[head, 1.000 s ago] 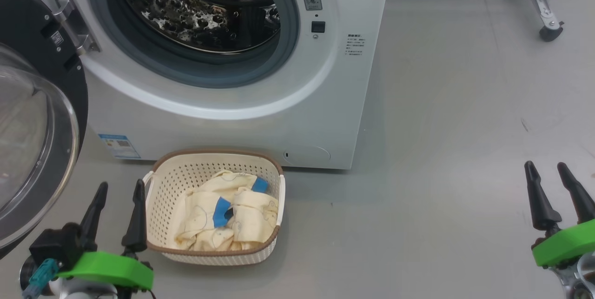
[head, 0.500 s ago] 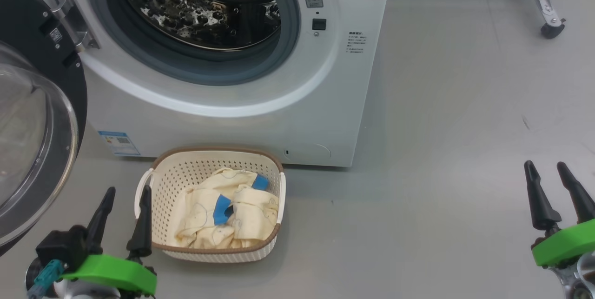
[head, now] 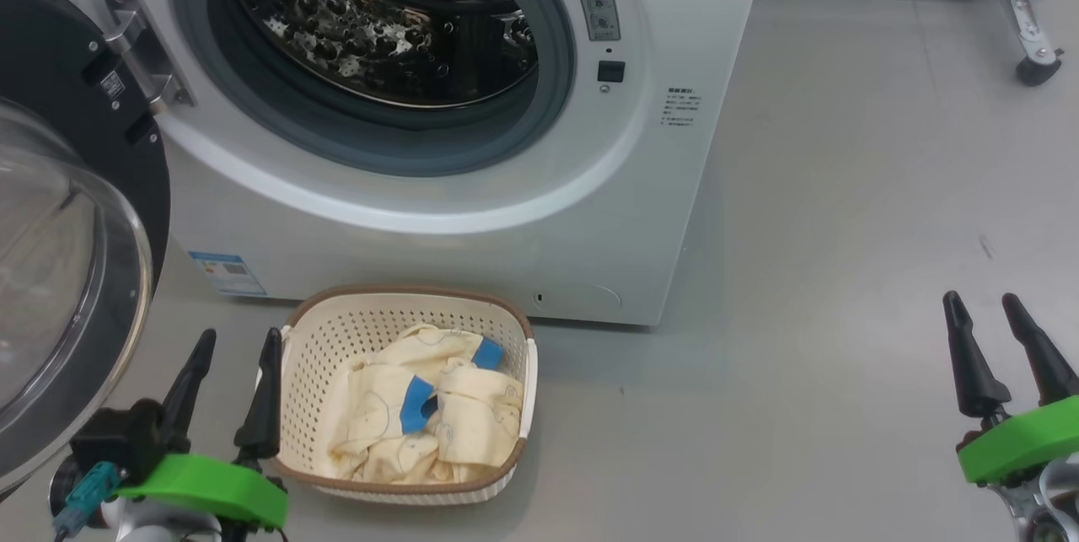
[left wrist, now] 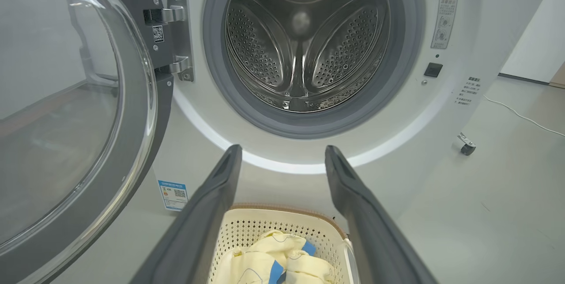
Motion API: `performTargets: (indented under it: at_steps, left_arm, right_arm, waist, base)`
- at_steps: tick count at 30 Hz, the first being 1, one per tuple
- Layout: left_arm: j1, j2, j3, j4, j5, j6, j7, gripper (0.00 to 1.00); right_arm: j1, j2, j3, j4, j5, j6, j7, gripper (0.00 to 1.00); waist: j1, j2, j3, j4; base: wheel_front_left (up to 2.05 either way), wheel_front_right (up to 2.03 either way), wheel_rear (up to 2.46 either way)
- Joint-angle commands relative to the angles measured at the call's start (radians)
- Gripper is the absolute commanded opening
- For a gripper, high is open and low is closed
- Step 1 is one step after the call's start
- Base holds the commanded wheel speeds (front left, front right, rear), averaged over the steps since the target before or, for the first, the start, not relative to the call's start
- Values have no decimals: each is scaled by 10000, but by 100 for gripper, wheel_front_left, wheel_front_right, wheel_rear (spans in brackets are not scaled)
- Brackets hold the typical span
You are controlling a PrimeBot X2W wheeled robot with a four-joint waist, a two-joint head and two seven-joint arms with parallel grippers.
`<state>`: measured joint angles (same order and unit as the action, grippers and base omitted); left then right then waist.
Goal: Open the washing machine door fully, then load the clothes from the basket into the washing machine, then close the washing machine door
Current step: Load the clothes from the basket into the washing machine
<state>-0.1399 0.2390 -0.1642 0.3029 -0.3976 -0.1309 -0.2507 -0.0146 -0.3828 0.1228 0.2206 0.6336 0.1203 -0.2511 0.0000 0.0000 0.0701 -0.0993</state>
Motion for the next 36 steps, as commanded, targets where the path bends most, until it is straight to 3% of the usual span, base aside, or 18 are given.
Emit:
performTargets:
  at_steps: [1, 15, 36]
  left_arm:
    - [-490, 325, 382, -324, -23, 2, -111, 100]
    - [-536, 287, 412, -525, 30, 2, -111, 100]
    - [-520, -20, 538, 63, 18, 2, -111, 100]
  right_arm:
    - [-289, -252, 79, -288, -60, 104, -107, 100]
    - [-338, -169, 122, -296, -42, 104, -107, 100]
    - [-496, -69, 177, -399, -119, 104, -107, 100]
  waist:
    - [0, 0, 3, 4]
    - [0, 0, 77, 79]
    - [0, 0, 383, 77]
  base:
    - [107, -107, 0]
    - [113, -118, 5]
    - [4, -4, 0]
